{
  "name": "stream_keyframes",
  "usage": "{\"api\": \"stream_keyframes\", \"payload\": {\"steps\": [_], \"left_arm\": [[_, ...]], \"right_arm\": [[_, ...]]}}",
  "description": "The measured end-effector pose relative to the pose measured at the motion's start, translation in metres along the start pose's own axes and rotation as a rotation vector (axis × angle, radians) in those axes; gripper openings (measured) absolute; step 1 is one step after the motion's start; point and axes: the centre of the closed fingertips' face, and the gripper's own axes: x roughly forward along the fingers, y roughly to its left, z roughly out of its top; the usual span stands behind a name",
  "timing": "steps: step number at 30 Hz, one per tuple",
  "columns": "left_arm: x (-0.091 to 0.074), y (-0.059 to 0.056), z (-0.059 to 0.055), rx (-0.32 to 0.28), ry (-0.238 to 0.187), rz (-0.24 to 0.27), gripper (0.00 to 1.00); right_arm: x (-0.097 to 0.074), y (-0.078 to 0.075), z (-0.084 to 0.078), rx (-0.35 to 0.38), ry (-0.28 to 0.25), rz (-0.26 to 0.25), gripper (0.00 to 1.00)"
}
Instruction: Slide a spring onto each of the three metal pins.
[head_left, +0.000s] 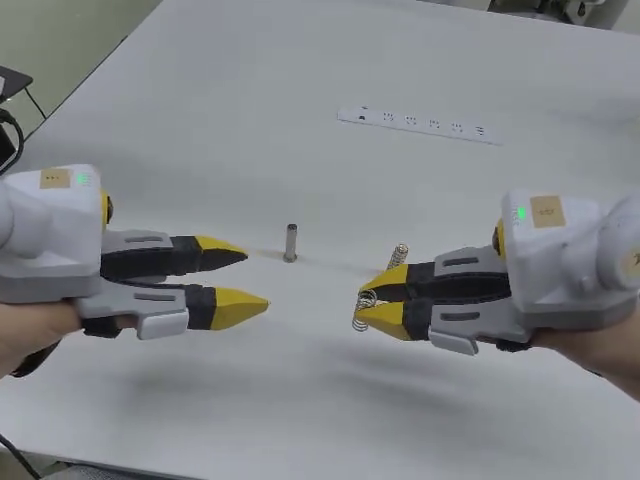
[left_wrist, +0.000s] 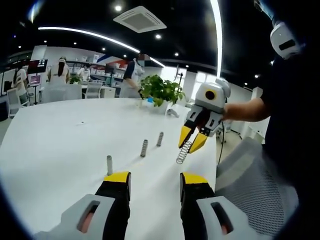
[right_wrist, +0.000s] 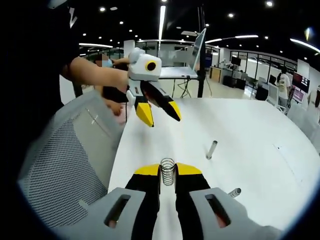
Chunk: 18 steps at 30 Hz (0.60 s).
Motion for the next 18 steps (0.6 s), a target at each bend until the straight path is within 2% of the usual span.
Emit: {"api": "stream_keyframes", "payload": {"steps": [3, 6, 9, 11, 18], "left_arm": [[-0.004, 0.004, 0.0, 0.01, -0.006, 0.024, 0.36], [-0.007, 0.011, 0.0, 0.009, -0.019, 0.058, 0.44], [-0.011, 0.016, -0.009, 0.031, 0.02, 0.079, 0.51], [-0.013, 0.017, -0.011, 0.03, 0.021, 0.087, 0.55], [-0.016, 0.022, -0.006, 0.032, -0.002, 0.107, 0.69]], "right_arm": [[0.0, -0.002, 0.0, 0.003, -0.002, -0.004, 0.08], [-0.001, -0.004, -0.001, 0.004, 0.001, -0.009, 0.08], [-0.001, -0.005, -0.003, 0.006, 0.002, -0.013, 0.08], [-0.002, -0.004, -0.003, 0.004, 0.004, -0.014, 0.08], [-0.002, -0.006, -0.004, 0.004, 0.008, -0.02, 0.08]]}}
